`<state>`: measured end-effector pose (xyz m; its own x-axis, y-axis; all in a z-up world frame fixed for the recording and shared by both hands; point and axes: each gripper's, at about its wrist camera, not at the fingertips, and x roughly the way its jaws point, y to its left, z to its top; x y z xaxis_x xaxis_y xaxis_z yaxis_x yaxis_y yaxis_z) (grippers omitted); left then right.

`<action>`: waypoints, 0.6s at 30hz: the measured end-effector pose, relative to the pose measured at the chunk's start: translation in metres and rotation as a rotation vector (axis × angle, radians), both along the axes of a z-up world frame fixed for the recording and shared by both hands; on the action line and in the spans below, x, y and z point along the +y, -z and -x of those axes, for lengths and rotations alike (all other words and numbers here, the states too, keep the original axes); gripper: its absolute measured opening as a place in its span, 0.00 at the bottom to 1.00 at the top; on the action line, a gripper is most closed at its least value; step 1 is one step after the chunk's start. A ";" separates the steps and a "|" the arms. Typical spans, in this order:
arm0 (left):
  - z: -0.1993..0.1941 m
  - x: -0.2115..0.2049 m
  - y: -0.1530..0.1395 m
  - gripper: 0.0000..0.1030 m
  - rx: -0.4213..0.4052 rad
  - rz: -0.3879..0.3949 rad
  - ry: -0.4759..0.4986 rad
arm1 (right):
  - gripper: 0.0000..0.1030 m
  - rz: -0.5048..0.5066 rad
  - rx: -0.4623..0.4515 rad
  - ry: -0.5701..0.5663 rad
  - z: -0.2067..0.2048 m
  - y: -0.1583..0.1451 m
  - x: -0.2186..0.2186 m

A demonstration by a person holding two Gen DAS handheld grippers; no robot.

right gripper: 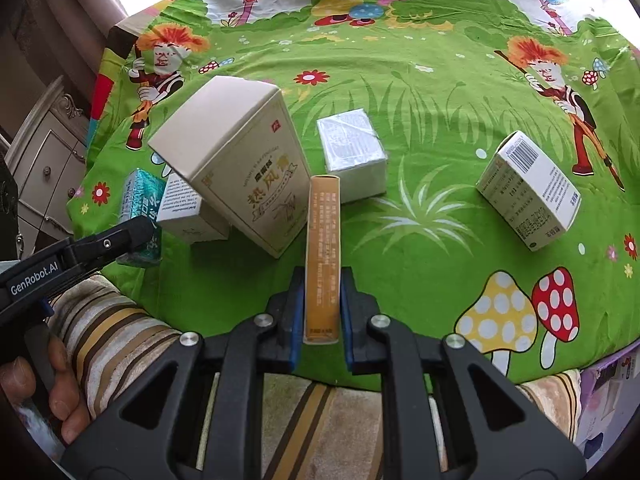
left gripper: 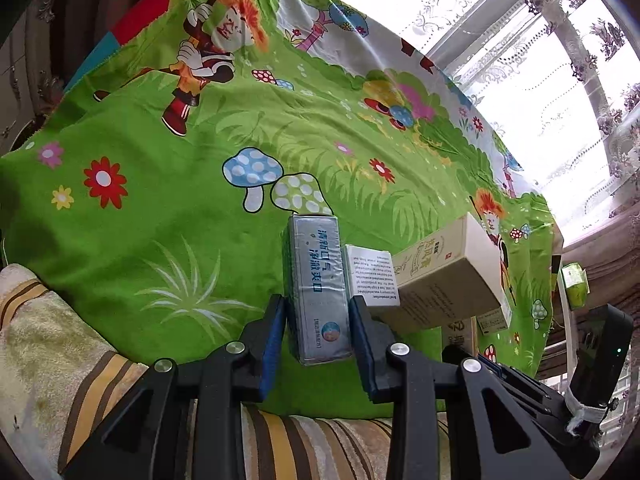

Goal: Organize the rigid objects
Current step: 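Grasp the blue-printed medicine box with the left gripper while the right grasps the tall orange box, then carry both boxes over the purple box and open both grippers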

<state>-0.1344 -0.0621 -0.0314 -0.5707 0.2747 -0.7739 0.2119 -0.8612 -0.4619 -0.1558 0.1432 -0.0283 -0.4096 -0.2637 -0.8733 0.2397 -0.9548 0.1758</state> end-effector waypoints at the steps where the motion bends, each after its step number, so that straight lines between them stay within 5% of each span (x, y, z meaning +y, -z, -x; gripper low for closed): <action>1: -0.001 0.000 -0.003 0.33 0.010 0.005 -0.006 | 0.18 0.003 0.008 0.003 -0.003 -0.003 0.002; 9: -0.021 0.010 -0.039 0.33 0.151 0.008 -0.006 | 0.18 0.024 0.098 0.027 -0.024 -0.029 0.025; 18: -0.047 0.068 -0.083 0.33 0.299 0.020 0.127 | 0.18 0.033 0.184 0.071 -0.063 -0.052 0.065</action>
